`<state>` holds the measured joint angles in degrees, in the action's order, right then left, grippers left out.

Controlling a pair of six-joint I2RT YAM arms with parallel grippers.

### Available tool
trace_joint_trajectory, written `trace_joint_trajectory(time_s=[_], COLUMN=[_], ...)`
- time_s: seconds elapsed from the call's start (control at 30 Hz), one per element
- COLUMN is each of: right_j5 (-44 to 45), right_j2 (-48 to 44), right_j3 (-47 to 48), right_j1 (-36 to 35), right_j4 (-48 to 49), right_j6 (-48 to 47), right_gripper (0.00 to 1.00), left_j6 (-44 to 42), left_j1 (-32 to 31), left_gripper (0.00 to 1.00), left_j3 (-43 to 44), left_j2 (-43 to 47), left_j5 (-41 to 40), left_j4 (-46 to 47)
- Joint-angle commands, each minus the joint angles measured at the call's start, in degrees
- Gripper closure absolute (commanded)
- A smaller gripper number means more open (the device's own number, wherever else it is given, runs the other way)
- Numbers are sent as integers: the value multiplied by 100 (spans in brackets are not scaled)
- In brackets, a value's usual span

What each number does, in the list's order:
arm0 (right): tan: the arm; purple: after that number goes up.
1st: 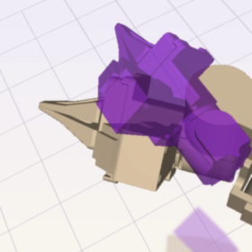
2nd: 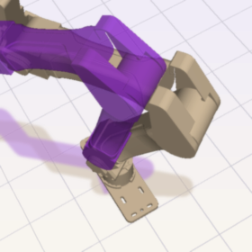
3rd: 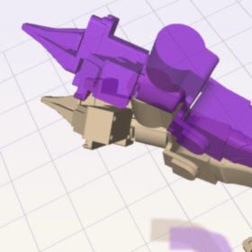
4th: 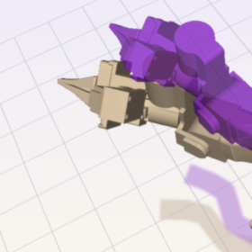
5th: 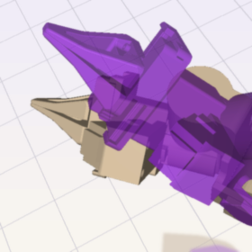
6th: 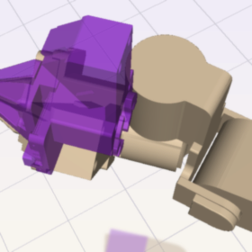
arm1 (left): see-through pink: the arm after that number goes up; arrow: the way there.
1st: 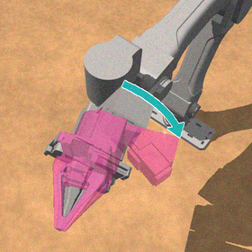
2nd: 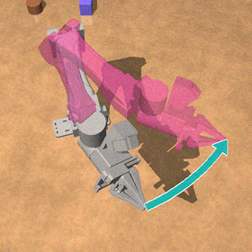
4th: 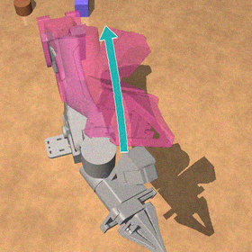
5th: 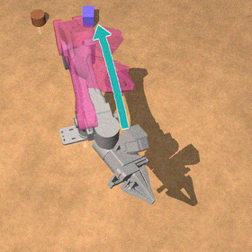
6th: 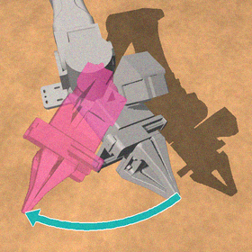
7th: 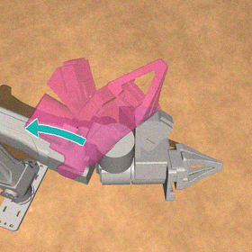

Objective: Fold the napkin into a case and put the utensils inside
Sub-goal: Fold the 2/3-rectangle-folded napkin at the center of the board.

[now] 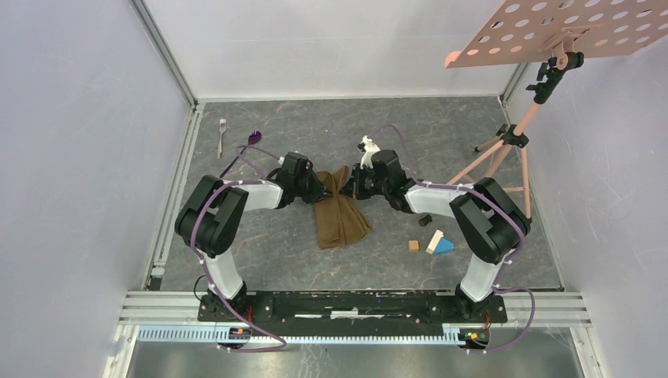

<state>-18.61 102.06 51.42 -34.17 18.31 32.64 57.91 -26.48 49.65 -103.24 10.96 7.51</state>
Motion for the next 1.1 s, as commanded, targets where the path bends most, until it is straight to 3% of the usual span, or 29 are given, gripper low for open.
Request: trace_joint_trajectory(time_s=[0.0, 0.1, 0.23, 0.53, 0.67, 0.9, 1.07], right_j5=[487, 349, 338, 393, 469, 552, 643], right_j2=[-60, 137, 236, 276, 235, 307, 338], right_j3=[183, -80, -229, -229, -199, -80, 22], right_j1=[-332, -344, -344, -335, -332, -366, -418], right_j4=[113, 770, 1182, 1103, 989, 821, 674], right_j6=[745, 1616, 2108, 2264, 2243, 2314, 2326], right_gripper=[100, 100, 100, 100, 100, 100, 100], left_j6=[129, 46, -238, -687, -728, -807, -808], left_j1=[-7, -15, -26, 127, 335, 457, 450], left_gripper=[97, 97, 93, 52, 40, 46, 68], left_j3=[-190, -227, -215, -272, -719, -848, -858], left_j2=[-104, -36, 324, 1627, 2013, 1351, 876], left_j5=[-290, -271, -207, 9, -98, 261, 246], left_j4=[137, 163, -40, -1134, -1307, -971, -776])
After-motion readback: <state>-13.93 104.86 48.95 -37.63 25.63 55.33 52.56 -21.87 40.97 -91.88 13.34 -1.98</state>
